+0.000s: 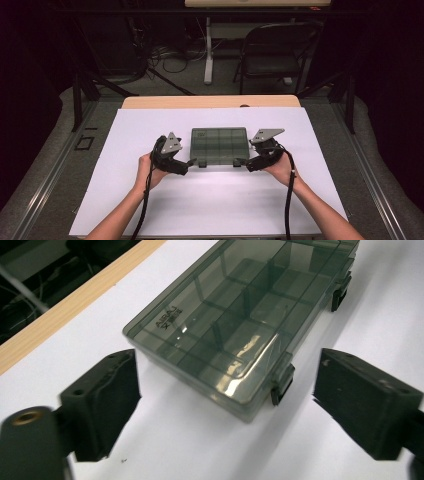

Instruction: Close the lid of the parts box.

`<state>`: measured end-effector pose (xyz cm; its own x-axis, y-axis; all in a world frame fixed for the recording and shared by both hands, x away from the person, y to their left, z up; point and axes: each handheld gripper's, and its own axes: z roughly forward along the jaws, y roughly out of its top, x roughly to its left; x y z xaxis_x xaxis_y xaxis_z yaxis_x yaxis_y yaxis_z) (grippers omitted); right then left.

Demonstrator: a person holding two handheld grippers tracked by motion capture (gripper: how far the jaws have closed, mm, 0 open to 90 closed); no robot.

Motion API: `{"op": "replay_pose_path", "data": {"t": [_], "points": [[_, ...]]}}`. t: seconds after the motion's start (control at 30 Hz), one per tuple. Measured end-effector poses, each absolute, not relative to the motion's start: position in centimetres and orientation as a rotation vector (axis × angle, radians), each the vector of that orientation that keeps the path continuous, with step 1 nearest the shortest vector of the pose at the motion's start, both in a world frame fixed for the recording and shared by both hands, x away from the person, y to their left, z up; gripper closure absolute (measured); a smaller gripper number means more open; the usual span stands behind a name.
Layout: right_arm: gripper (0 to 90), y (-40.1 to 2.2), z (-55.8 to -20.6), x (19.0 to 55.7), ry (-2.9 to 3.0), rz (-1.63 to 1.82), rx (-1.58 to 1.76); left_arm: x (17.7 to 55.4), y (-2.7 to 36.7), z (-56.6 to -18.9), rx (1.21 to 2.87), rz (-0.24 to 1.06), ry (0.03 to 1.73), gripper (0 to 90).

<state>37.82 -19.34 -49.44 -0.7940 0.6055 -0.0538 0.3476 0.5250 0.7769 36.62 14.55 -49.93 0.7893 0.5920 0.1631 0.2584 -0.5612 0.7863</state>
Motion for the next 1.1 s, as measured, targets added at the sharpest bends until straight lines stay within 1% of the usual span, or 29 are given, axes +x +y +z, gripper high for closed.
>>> {"op": "replay_pose_path", "data": {"t": [0.03, 0.07, 0.13, 0.3, 0.7, 0.87, 1.1], "points": [[12.6, -19.5, -49.2, 37.5, 2.449, 1.147, 0.796, 36.3, 14.8, -49.9, 2.174, 0.530, 0.635, 5.0], [9.2, -19.7, -49.1, 37.3, 2.441, 1.155, 0.794, 36.0, 15.0, -49.9, 2.175, 0.529, 0.640, 3.2], [5.5, -19.9, -48.8, 36.7, 2.440, 1.155, 0.796, 35.4, 15.5, -49.9, 2.171, 0.534, 0.643, 0.3], [0.4, -20.6, -48.2, 35.3, 2.412, 1.172, 0.792, 33.9, 16.6, -49.7, 2.154, 0.549, 0.658, 0.2], [0.0, -23.0, -48.6, 31.9, 2.333, 1.212, 0.823, 30.6, 19.5, -50.5, 2.127, 0.603, 0.714, 0.2], [0.0, -23.8, -49.3, 30.7, 2.297, 1.220, 0.835, 29.5, 20.4, -51.2, 2.119, 0.603, 0.740, 0.2], [0.0, -24.9, -50.3, 29.1, 2.250, 1.211, 0.864, 28.2, 21.3, -51.8, 2.087, 0.636, 0.765, 0.2]]}}
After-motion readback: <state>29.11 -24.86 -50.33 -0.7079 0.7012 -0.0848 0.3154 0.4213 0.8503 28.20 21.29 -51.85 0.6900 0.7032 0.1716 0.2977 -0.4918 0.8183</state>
